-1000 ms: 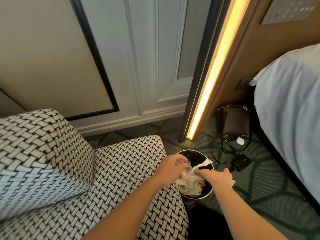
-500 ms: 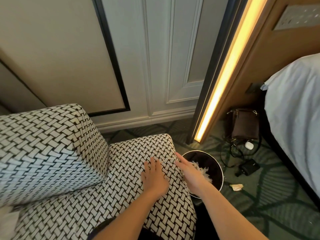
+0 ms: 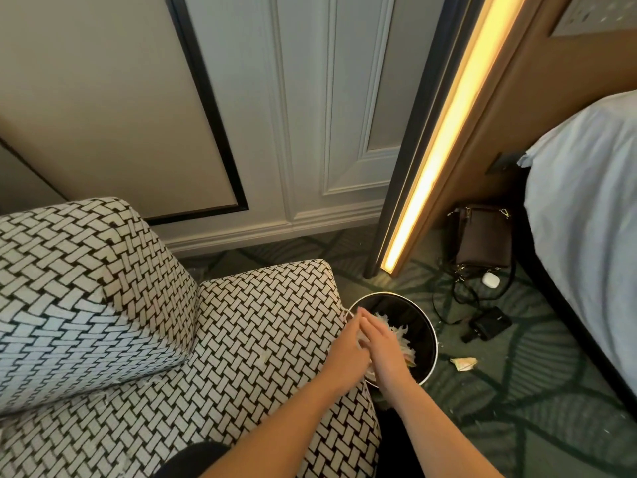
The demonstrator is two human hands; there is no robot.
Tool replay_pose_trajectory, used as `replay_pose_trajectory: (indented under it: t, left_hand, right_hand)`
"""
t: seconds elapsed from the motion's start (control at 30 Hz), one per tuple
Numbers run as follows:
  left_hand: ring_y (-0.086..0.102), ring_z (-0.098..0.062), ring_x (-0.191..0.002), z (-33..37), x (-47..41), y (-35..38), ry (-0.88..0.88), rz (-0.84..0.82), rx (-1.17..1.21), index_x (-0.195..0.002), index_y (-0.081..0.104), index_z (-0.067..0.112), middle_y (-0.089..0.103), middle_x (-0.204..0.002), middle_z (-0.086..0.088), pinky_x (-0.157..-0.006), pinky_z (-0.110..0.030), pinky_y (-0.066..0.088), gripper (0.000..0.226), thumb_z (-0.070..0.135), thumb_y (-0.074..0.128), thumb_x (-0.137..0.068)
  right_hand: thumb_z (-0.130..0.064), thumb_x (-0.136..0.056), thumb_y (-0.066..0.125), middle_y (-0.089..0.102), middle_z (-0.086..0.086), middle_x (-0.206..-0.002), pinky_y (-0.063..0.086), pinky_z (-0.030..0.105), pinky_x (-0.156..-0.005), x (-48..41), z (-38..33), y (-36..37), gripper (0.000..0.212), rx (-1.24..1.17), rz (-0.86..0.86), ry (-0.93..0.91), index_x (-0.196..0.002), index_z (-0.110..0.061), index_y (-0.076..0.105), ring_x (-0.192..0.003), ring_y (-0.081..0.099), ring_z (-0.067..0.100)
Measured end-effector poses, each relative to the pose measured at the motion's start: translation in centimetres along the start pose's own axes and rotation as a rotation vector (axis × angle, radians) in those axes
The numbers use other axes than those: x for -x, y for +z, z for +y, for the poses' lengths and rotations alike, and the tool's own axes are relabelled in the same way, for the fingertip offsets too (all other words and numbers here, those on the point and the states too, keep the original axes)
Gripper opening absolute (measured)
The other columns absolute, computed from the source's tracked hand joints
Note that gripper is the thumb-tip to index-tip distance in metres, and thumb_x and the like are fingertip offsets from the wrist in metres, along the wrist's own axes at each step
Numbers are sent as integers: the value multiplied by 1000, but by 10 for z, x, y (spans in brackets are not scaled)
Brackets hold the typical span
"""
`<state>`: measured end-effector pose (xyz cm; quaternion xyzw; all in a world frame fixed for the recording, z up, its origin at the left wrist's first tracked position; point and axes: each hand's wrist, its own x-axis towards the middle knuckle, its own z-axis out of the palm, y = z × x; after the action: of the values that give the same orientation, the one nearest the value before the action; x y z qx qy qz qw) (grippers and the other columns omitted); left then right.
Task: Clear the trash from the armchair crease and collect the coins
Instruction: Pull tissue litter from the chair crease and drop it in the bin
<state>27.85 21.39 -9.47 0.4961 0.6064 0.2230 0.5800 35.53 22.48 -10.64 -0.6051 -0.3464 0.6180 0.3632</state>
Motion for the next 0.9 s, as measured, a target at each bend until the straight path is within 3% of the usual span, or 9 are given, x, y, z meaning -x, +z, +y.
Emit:
replay_pose_trajectory:
  t: [0.1,0.27,0.4,0.6,0.73,0.9]
  left_hand:
    - [25,-14,-139,8,-12,18,-28,-104,28,-149,13,27,27,-152,0,-103,-21,27,65,3,36,-93]
    - [28,-11,-137,10,-24,34,-15,-98,18,-144,31,27,34,-149,3,-112,-29,26,60,3,38,-90]
    - [44,-3,-124,8,-26,34,100,-25,-11,-129,53,24,54,-132,6,-105,-20,35,48,0,40,-89]
    - [58,7,-93,17,-29,9,205,227,61,-103,66,22,65,-97,13,-79,-4,44,29,2,48,-91]
    - [59,7,-84,20,-17,-18,207,314,31,-96,66,23,64,-88,14,-71,1,41,27,3,47,-91]
    - [60,-2,-88,18,19,-51,158,317,-13,-93,63,28,64,-90,14,-67,-10,43,27,6,48,-92]
  right_hand:
    - [-30,-93,53,64,-1,-119,43,37,-101,-11,3,-20,28,-354,90,215,-115,-17,64,-113,55,13]
    - [-32,-97,44,57,8,-128,39,42,-103,-22,15,-40,35,-605,141,323,-122,-11,58,-119,52,24]
    - [-30,-100,37,48,13,-138,34,43,-109,-27,26,-47,42,-731,245,335,-132,-5,47,-126,46,30]
    - [-22,-101,38,49,15,-138,36,39,-108,-25,22,-54,40,-739,318,293,-136,-4,42,-125,49,29]
    - [-19,-100,40,52,13,-134,37,39,-108,-13,8,-47,38,-626,311,242,-135,-6,45,-121,52,27]
    - [-16,-99,40,51,12,-137,37,37,-108,10,-17,-23,40,-517,276,242,-137,-6,42,-120,52,22]
